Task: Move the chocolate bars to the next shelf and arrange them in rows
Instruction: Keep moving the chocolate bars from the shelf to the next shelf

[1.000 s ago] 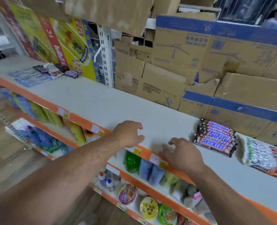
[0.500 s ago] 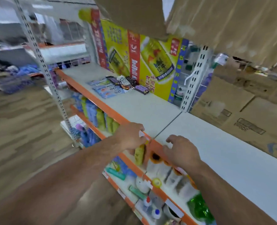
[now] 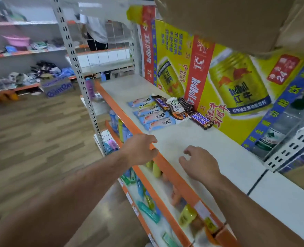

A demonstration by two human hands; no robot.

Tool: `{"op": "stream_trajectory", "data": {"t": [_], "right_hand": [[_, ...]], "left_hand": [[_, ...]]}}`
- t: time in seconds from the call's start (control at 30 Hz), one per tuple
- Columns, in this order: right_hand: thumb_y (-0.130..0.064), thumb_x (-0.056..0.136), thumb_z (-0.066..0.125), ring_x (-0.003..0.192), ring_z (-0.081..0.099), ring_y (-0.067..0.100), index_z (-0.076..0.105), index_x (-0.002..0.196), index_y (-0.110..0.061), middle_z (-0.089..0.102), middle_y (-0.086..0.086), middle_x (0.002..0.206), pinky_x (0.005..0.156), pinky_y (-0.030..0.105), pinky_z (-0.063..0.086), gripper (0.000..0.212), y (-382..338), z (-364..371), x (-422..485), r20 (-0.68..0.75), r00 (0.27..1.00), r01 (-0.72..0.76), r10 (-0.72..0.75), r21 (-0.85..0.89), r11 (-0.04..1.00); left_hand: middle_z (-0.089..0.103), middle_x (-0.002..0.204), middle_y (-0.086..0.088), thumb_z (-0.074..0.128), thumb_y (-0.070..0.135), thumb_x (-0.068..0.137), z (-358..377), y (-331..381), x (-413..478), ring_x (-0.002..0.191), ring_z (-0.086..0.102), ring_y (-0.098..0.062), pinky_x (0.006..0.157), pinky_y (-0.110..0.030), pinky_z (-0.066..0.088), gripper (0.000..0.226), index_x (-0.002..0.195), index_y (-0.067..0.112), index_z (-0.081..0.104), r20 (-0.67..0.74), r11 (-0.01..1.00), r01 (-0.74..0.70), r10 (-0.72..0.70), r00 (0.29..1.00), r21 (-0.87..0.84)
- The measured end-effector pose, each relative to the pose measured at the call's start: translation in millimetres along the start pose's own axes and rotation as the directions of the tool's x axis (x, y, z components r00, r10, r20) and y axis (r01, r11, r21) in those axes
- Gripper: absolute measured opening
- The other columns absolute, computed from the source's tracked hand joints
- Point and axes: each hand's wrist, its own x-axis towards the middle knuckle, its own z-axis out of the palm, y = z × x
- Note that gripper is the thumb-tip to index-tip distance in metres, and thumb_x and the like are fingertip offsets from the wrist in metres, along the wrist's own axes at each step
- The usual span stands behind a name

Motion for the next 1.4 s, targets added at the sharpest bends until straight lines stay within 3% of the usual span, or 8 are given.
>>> {"op": "stream_trajectory", "data": {"t": [0.33,0.63,0.8,1.03,1.13,1.23,1.33,1.4], "right_hand": [[-0.046,0.09,0.051,0.107,0.06,0.018,0.057,0.125,-0.026,0.06,-0.002,0.123,0.083,0.033,0.049,0.041,-26.8,-0.3,132.9,-0.013,1.0,0.021,-0.021,0.032,0.999],[-0.044,0.091,0.055,0.108,0.052,0.023,0.053,0.122,-0.021,0.056,0.003,0.115,0.087,0.037,0.049,0.038,-35.0,11.5,193.6,-0.2,0.975,-0.105,0.091,-0.058,0.993],[-0.043,0.089,0.059,0.108,0.052,0.022,0.05,0.116,-0.026,0.056,0.0,0.112,0.088,0.038,0.049,0.034,-46.8,15.4,210.1,-0.193,0.957,-0.243,0.217,-0.123,0.962],[-0.04,0.089,0.06,0.105,0.054,0.024,0.051,0.112,-0.016,0.055,0.004,0.11,0.087,0.036,0.049,0.035,-61.1,20.5,217.2,-0.188,0.906,-0.401,0.38,-0.088,0.912],[-0.034,0.089,0.059,0.098,0.055,0.024,0.056,0.104,-0.016,0.055,0.004,0.101,0.078,0.032,0.046,0.024,-66.4,17.7,215.9,-0.178,0.867,-0.468,0.465,0.027,0.884],[-0.032,0.088,0.058,0.079,0.053,0.021,0.05,0.083,-0.023,0.051,-0.004,0.081,0.064,0.03,0.04,0.013,-70.7,13.2,206.8,-0.165,0.806,-0.549,0.569,0.15,0.822],[-0.034,0.089,0.062,0.073,0.053,0.021,0.052,0.081,-0.023,0.055,-0.006,0.074,0.06,0.029,0.037,0.017,-68.7,7.8,187.0,-0.165,0.733,-0.622,0.66,0.231,0.748],[-0.033,0.088,0.064,0.07,0.052,0.018,0.053,0.081,-0.027,0.056,-0.007,0.073,0.057,0.028,0.037,0.015,-66.1,1.7,167.6,-0.178,0.693,-0.642,0.699,0.29,0.71]], "left_hand": [[0.06,0.134,0.005,0.058,0.041,0.091,-40.5,-40.6,119.3,0.121,0.057,-0.019,0.098,-0.035,0.048,0.044,0.133,0.027,0.056,0.006,0.998,0.01,-0.01,1.0,0.056],[0.07,0.106,-0.001,0.046,0.029,0.09,-46.1,-62.9,245.1,0.093,0.066,-0.023,0.075,-0.034,0.056,0.034,0.121,0.034,0.058,0.043,0.96,-0.23,0.226,0.973,0.158],[0.059,0.123,0.001,0.051,0.014,0.089,-55.0,-67.2,309.0,0.113,0.055,-0.025,0.089,-0.037,0.049,0.041,0.128,0.027,0.054,0.165,0.849,-0.464,0.435,0.885,0.251],[0.055,0.11,0.001,0.066,0.026,0.083,-56.5,-69.7,361.4,0.107,0.044,-0.023,0.084,-0.035,0.042,0.04,0.122,0.031,0.055,0.303,0.678,-0.667,0.594,0.745,0.309],[0.048,0.101,0.003,0.068,0.026,0.083,-61.7,-69.4,373.2,0.106,0.043,-0.021,0.078,-0.032,0.036,0.024,0.103,0.032,0.056,0.312,0.67,-0.714,0.646,0.696,0.206],[0.054,0.099,0.003,0.07,0.019,0.086,-63.7,-65.2,377.4,0.086,0.052,-0.016,0.064,-0.031,0.042,0.021,0.089,0.031,0.053,0.331,0.743,-0.669,0.637,0.697,-0.022],[0.059,0.107,0.002,0.073,0.02,0.086,-63.4,-50.6,375.4,0.083,0.06,-0.019,0.069,-0.039,0.054,0.018,0.092,0.03,0.058,0.369,0.738,-0.647,0.665,0.65,-0.192],[0.06,0.104,0.003,0.074,0.021,0.085,-59.7,-36.1,369.7,0.077,0.061,-0.017,0.063,-0.035,0.054,0.018,0.095,0.026,0.06,0.368,0.721,-0.638,0.69,0.624,-0.271]]}}
